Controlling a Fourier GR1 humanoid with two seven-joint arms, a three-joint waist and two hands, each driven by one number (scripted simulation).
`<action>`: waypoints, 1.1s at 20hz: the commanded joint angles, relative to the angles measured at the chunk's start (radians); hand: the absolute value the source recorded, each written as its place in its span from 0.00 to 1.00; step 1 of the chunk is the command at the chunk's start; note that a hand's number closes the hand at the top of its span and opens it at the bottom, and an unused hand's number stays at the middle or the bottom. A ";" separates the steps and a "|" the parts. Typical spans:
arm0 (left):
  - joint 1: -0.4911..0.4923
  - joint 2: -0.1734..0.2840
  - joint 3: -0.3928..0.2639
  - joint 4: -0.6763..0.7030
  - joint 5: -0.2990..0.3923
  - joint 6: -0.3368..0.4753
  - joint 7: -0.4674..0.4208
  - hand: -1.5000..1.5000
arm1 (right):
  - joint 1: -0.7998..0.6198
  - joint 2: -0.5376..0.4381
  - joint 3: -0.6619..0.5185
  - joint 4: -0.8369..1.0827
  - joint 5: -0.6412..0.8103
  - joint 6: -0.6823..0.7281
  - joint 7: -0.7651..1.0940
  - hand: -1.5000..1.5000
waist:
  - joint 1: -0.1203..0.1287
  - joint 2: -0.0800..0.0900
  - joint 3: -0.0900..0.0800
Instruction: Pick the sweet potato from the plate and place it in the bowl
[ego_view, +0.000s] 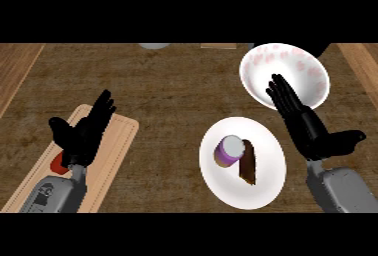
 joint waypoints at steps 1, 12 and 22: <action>0.005 -0.019 -0.007 0.008 -0.045 0.013 -0.053 0.50 | 0.092 -0.001 0.077 -0.108 0.106 -0.084 0.091 1.00 | 0.007 0.009 -0.013; 0.008 -0.026 -0.024 -0.061 -0.087 0.063 -0.086 0.50 | 0.177 0.103 0.270 0.008 0.746 -0.768 0.177 0.00 | -0.019 -0.003 -0.013; 0.005 -0.027 -0.031 -0.108 -0.109 0.069 -0.036 0.50 | 0.256 0.235 0.349 -0.121 1.476 -0.756 0.598 0.00 | -0.007 0.004 -0.018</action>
